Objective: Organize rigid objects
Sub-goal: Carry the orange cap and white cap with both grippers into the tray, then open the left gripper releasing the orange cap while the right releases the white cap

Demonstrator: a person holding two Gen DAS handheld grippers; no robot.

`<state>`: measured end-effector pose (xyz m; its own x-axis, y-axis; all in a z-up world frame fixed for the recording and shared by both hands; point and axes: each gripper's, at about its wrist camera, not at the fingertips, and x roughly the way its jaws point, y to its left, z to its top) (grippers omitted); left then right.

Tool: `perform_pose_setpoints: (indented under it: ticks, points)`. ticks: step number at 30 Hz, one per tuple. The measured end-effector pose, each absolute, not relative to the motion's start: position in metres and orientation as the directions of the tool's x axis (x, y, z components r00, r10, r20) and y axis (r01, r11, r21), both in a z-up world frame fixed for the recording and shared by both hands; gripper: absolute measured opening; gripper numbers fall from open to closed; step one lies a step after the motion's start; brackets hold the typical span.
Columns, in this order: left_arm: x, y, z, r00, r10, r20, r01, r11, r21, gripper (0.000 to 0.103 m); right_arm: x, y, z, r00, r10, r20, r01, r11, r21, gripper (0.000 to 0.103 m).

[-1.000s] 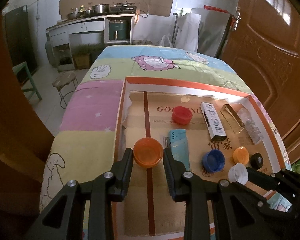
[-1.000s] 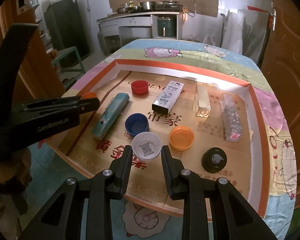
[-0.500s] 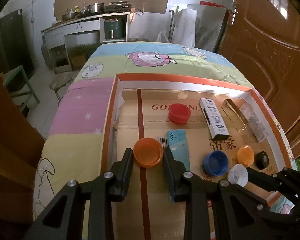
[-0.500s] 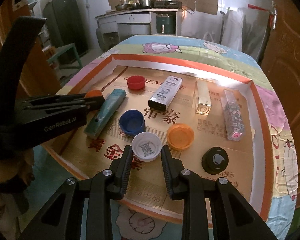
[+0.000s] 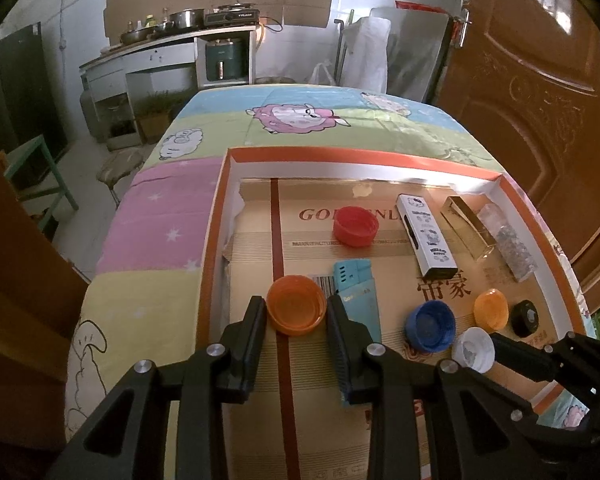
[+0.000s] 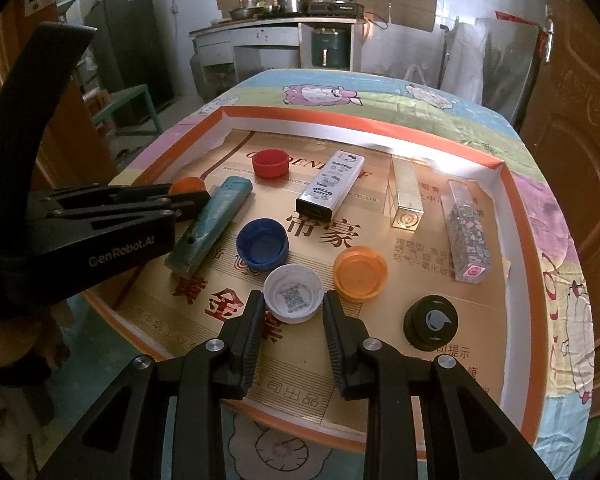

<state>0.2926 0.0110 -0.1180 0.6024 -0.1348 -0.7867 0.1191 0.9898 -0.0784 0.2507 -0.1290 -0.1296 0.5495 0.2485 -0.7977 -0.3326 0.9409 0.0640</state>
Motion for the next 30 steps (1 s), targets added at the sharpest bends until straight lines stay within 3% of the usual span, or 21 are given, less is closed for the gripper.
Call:
perform_pose_setpoints:
  ticks: [13,21,30]
  points:
    - [0.291,0.013,-0.116,0.610,-0.158,-0.776,0.124,0.987,-0.103,0.038,0.247,-0.127,-0.130,0.558,0.246,-0.792,-0.330,0.942,0.060,0.033]
    - [0.290,0.011,-0.115,0.613,-0.148,-0.776,0.123,0.988,-0.092,0.041,0.247,-0.129,-0.129,0.559,0.246,-0.792,-0.325,0.943,0.064,0.041]
    - [0.274,0.010,-0.102,0.637,-0.155,-0.755,0.125,0.987,-0.098,0.043,0.234,-0.131,-0.118,0.593,0.241,-0.768,-0.316,0.947,0.053,0.045]
